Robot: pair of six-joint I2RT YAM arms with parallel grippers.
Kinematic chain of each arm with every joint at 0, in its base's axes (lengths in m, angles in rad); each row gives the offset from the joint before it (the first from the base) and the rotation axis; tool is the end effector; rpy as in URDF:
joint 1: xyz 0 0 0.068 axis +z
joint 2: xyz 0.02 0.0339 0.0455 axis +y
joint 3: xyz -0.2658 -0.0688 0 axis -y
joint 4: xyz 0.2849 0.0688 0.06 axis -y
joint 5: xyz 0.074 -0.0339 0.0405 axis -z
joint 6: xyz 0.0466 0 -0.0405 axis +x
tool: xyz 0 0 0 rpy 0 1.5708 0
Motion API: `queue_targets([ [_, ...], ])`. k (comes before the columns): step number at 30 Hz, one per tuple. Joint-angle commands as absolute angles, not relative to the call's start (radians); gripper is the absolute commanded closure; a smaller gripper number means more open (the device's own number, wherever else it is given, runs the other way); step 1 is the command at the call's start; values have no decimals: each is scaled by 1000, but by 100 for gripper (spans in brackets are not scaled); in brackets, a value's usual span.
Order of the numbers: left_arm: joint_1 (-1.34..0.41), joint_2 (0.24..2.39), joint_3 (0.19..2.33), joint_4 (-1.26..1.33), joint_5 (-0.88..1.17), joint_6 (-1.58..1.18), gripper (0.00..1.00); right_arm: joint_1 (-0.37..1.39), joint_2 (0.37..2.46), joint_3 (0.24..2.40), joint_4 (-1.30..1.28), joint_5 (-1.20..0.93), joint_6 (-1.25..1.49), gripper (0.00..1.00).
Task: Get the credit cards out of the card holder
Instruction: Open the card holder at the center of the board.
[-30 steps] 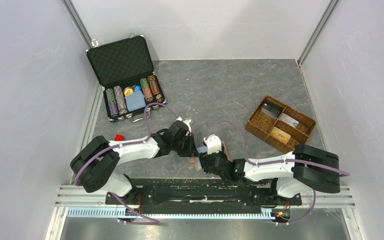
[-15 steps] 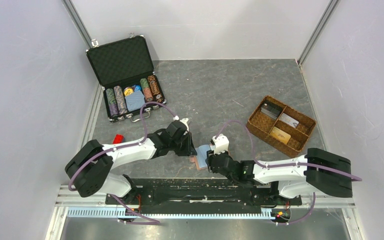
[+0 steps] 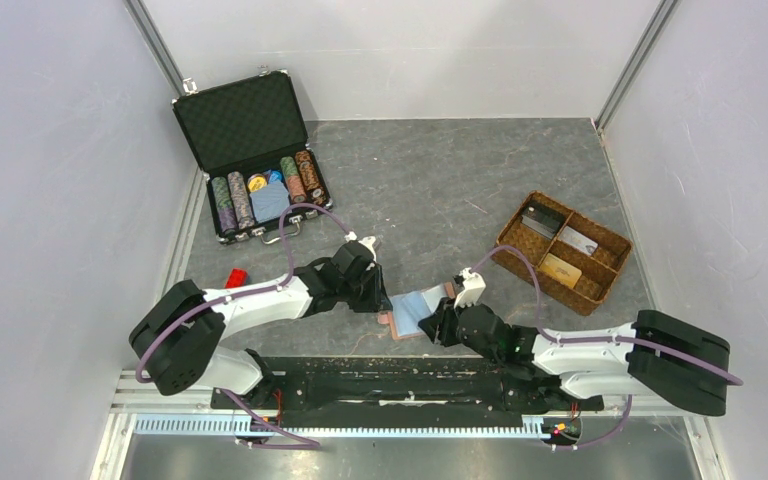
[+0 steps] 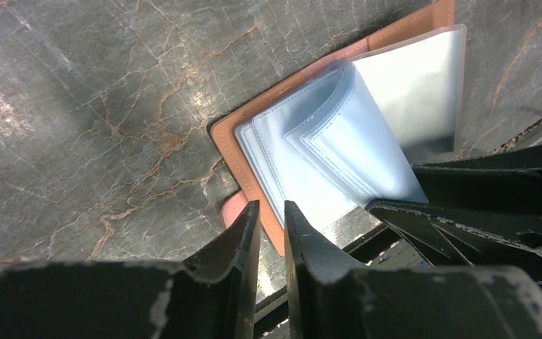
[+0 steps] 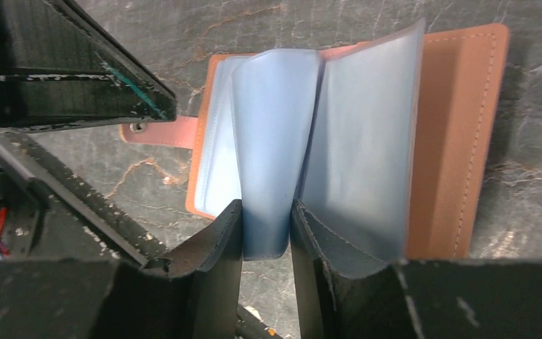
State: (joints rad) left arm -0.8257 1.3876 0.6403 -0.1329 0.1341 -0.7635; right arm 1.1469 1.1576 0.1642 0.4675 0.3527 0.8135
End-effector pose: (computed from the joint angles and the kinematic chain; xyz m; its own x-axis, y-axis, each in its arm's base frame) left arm 0.1974 -0.2232 0.1326 -0.9212 -0.0120 -0.3889 0.2065 0.8320 -0.5149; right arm 0.1055 0.1947 0.0919 -0.6741 0.1641 -0.7201 -0.3532 0.7847 0.5094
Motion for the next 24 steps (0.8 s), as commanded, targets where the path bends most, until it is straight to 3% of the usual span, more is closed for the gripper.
queue_targets([
  [1, -821, 1387, 664, -119, 128, -747, 74, 1132, 1121, 142, 591, 304, 882, 68],
  [9, -821, 1422, 663, -124, 112, -738, 75, 1127, 1113, 203, 358, 468, 813, 49],
  [14, -821, 1390, 651, -168, 84, -734, 72, 1127, 1148, 217, 349, 464, 790, 54],
  [24, -821, 1291, 646, -295, -33, -715, 48, 1127, 1143, 212, 364, 456, 787, 59],
])
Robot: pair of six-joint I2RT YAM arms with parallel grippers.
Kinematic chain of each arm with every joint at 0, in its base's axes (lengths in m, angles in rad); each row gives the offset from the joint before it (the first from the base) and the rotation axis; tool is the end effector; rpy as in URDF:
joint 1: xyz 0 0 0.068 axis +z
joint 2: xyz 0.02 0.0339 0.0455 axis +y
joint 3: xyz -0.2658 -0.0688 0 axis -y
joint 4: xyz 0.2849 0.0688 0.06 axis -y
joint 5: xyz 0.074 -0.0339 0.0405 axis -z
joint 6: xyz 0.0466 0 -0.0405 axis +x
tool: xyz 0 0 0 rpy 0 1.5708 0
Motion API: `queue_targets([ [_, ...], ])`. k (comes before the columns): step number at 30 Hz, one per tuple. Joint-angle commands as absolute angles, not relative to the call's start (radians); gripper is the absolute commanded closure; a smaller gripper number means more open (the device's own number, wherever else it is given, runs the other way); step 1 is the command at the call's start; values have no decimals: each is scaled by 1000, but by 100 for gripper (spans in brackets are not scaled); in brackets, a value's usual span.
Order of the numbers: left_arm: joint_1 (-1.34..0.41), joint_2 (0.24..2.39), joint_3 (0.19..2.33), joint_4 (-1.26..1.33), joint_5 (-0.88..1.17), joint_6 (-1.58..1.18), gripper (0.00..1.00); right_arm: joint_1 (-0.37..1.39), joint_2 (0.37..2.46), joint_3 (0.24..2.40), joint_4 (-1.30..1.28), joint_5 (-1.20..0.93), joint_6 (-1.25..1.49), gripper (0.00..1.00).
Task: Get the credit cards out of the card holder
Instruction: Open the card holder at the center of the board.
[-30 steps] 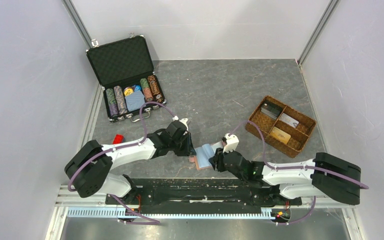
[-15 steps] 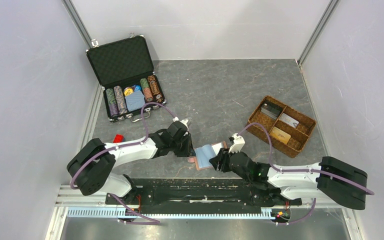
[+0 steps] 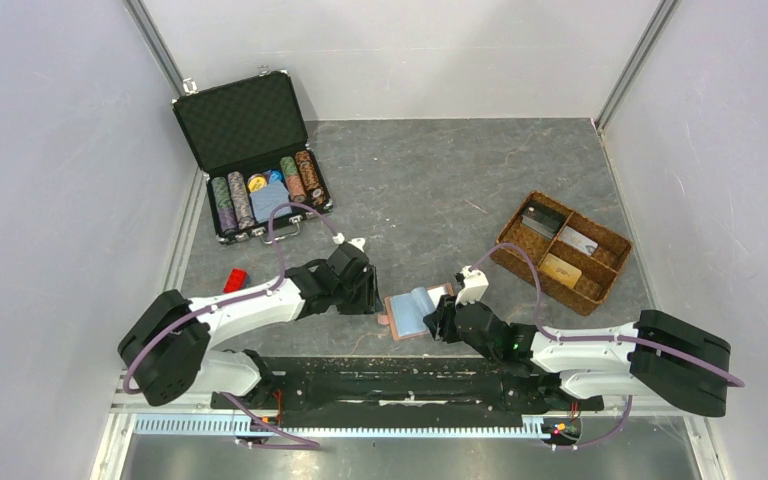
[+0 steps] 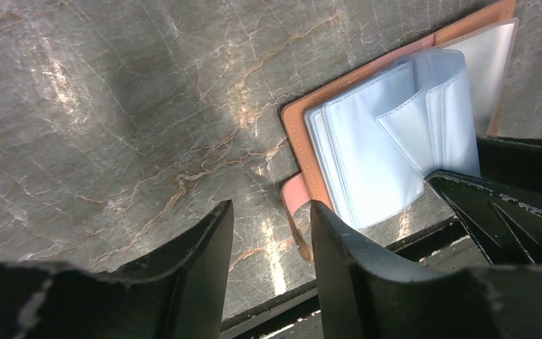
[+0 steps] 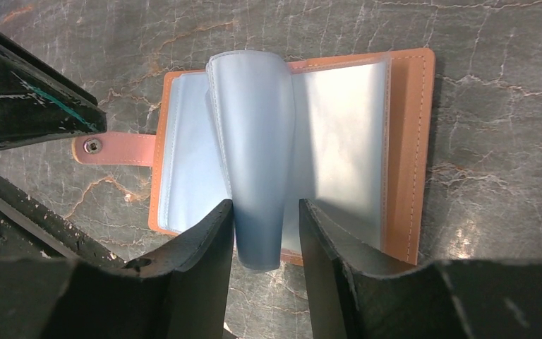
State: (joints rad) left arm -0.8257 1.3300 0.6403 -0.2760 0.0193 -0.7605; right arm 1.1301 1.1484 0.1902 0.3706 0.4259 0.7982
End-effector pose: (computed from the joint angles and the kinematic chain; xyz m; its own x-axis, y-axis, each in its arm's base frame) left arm 0.1913 -0.2087 0.1375 -0.9157 -0.0237 -0.4012 0.1534 0.9020 -0.4036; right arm 0.1116 0.1915 0.0928 -0.6498 0.1509 -0.7449 -0.3032 0.8473 0.4361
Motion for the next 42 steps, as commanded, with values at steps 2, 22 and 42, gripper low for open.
queue_targets([
  [2, -821, 1305, 638, -258, -5, -714, 45, 1128, 1142, 213, 365, 454, 787, 59],
  [22, -821, 1384, 586, -51, 228, -776, 90, 1128, 1143, 257, 365, 363, 744, 47],
  [42, -821, 1278, 556, -35, 263, -801, 98, 1176, 1301, 458, 203, 426, 576, 25],
])
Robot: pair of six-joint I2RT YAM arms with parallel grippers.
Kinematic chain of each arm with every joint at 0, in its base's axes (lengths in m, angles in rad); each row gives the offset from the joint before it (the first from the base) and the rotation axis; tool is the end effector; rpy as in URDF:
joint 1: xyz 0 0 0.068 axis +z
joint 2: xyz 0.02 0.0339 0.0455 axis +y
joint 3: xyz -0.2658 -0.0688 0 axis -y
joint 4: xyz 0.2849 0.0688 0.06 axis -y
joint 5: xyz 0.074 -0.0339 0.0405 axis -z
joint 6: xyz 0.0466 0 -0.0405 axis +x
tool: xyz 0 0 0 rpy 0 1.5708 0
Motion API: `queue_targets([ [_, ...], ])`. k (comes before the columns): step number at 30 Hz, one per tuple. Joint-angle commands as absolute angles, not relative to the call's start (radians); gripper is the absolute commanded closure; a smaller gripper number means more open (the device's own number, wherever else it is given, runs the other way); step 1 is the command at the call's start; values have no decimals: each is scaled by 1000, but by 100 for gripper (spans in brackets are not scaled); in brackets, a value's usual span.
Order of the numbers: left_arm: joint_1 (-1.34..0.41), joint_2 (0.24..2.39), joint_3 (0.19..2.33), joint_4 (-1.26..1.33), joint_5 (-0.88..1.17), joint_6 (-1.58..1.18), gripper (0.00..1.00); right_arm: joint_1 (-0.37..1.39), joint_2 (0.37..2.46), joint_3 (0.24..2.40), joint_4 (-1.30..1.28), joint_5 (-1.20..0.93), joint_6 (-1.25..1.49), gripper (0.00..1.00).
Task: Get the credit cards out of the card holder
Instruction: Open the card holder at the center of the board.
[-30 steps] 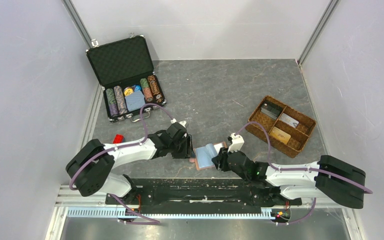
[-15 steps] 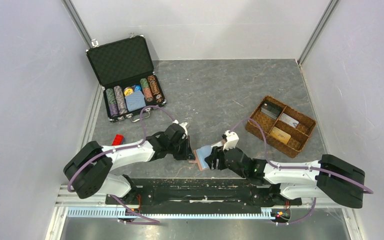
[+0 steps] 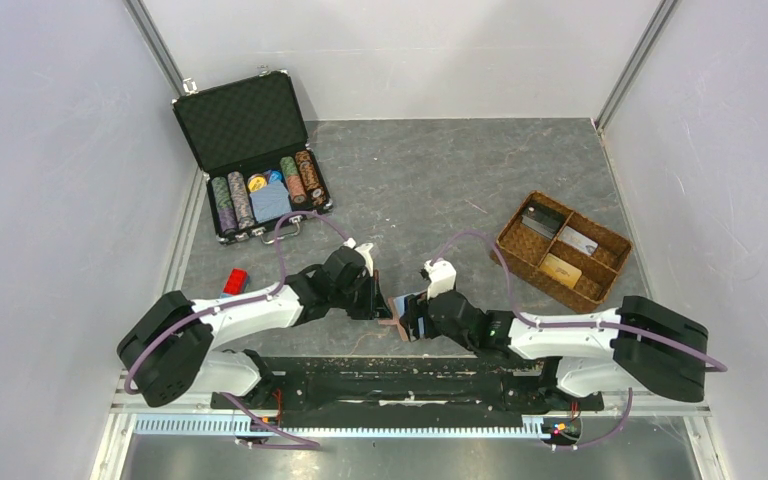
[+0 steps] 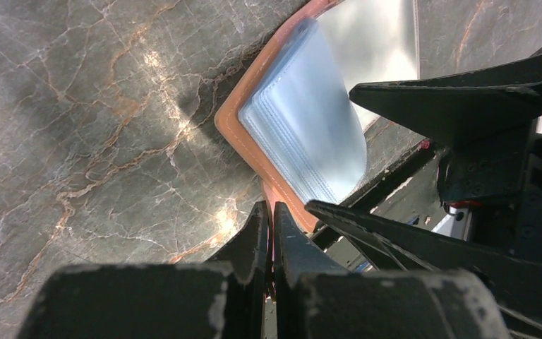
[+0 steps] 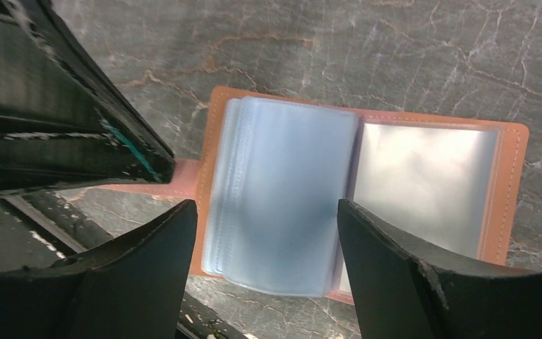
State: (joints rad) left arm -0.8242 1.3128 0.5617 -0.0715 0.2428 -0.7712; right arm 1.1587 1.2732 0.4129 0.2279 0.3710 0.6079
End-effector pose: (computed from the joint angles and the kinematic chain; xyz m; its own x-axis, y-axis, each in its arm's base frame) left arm 0.1836 -0.2150 0.1325 -0.9309 0.0100 -0.3650 0.2436 0.7616 -0.6005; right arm 0.1229 0.2389 0.1214 -0.6152 -0.0783 -0.7845 -0.4696 0.8357 0.2848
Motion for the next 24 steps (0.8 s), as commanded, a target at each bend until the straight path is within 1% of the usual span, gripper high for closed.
queue_targets([
  [1, -821, 1276, 555, -34, 262, -801, 98, 1179, 1309, 461, 197, 436, 576, 25],
  [5, -821, 1276, 554, -40, 262, -802, 98, 1189, 1332, 462, 192, 470, 578, 24],
  [7, -821, 1275, 552, -40, 262, -800, 98, 1192, 1334, 461, 191, 481, 581, 26],
  [11, -821, 1273, 552, -52, 252, -793, 98, 1194, 1321, 454, 191, 497, 586, 35],
  [13, -821, 1272, 552, -61, 244, -788, 98, 1194, 1310, 449, 191, 503, 587, 41],
  [14, -821, 1272, 552, -64, 240, -786, 98, 1194, 1303, 447, 191, 507, 587, 42],
  [17, -821, 1271, 551, -70, 238, -782, 98, 1194, 1290, 441, 191, 517, 590, 41],
  [20, -821, 1270, 552, -73, 235, -781, 98, 1193, 1283, 440, 186, 523, 594, 34],
  [23, -821, 1272, 553, -75, 235, -778, 98, 1193, 1276, 440, 185, 523, 598, 34],
  [24, -821, 1270, 552, -77, 234, -778, 98, 1194, 1274, 440, 184, 520, 599, 38],
])
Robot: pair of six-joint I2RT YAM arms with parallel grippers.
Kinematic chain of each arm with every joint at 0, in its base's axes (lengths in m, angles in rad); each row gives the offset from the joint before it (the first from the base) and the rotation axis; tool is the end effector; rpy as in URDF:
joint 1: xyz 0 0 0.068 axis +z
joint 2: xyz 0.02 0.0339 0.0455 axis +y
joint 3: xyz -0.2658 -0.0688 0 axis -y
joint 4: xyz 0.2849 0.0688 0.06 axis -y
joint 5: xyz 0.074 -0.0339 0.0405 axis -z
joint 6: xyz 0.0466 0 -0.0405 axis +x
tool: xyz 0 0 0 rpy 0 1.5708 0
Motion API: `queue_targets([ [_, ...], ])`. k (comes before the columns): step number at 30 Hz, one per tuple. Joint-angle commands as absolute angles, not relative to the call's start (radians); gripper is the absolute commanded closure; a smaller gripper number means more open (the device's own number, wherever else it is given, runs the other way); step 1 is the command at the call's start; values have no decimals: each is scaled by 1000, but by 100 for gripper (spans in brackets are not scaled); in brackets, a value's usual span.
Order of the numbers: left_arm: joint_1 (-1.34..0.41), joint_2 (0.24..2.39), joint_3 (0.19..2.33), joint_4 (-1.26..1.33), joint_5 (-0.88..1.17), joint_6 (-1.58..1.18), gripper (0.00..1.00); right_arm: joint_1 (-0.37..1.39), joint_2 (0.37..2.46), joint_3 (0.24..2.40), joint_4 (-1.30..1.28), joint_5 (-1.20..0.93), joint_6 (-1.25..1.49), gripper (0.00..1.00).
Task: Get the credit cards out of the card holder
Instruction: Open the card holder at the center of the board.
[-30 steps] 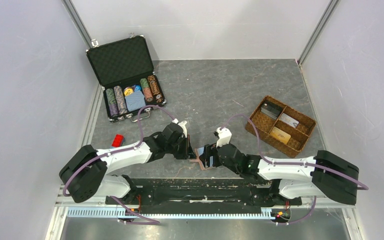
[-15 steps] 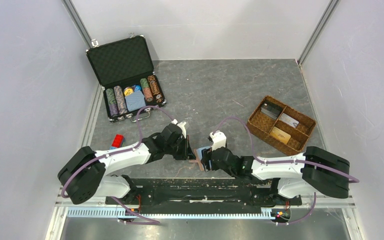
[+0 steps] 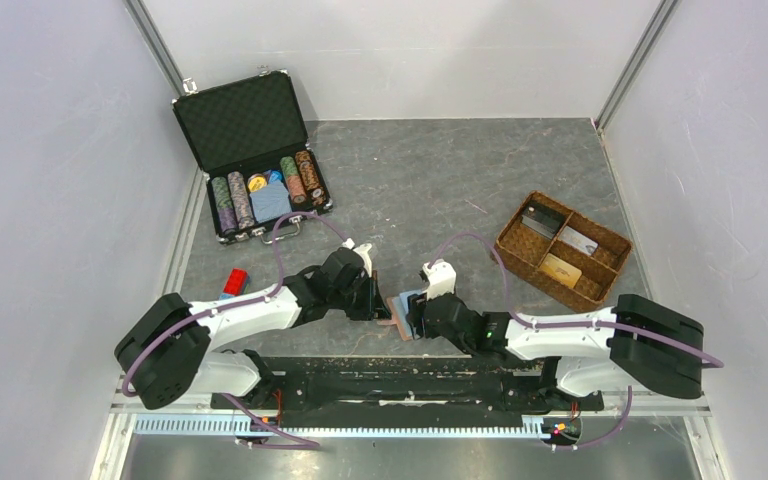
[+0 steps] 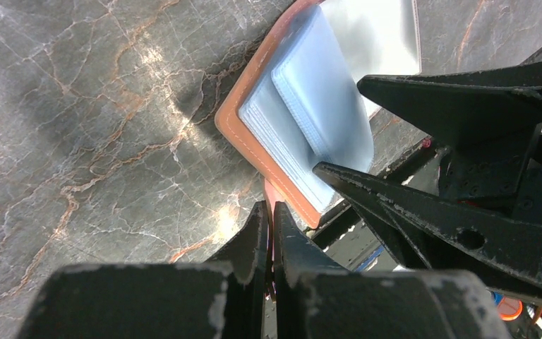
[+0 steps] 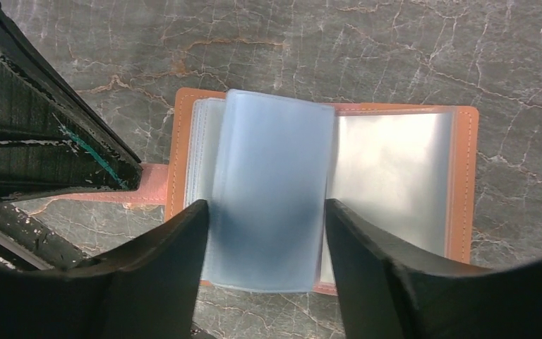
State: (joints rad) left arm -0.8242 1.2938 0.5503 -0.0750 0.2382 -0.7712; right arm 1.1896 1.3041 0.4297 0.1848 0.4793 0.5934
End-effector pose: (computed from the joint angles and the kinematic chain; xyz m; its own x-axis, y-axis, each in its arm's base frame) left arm 0.1815 -0.2124 0.1334 -0.9290 0.0068 -0.3699 0.2444 0.7619 -0.5998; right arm 0.1195 0.2405 0.1164 -0.5828 -0.1203 -0.8037 -0.4407 0.8777 0.1882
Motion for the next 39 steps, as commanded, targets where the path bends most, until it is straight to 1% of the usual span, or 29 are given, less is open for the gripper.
queue_targets([
  [1, -821, 1271, 553, -77, 232, -777, 98, 1193, 1271, 438, 185, 522, 599, 46],
  [2, -821, 1270, 552, -78, 232, -777, 98, 1194, 1267, 436, 194, 519, 601, 51],
  [3, -821, 1269, 552, -78, 231, -777, 98, 1193, 1264, 431, 202, 518, 601, 52],
  [5, -821, 1269, 551, -78, 230, -776, 98, 1193, 1262, 428, 204, 524, 604, 52],
  [7, -821, 1269, 551, -80, 230, -775, 98, 1194, 1261, 428, 200, 530, 610, 46],
  [8, -821, 1269, 551, -81, 227, -773, 98, 1193, 1260, 428, 196, 534, 612, 42],
  [10, -821, 1268, 549, -83, 223, -773, 98, 1193, 1254, 428, 187, 542, 616, 39],
  [14, -821, 1271, 546, -84, 222, -770, 98, 1193, 1241, 426, 164, 562, 620, 43],
  [19, -821, 1270, 544, -84, 222, -769, 98, 1192, 1212, 415, 146, 580, 620, 53],
  [22, -821, 1271, 545, -88, 221, -767, 98, 1193, 1196, 407, 142, 589, 620, 57],
  [39, -821, 1255, 559, -169, 163, -732, 98, 1190, 1108, 360, 87, 665, 632, 63],
])
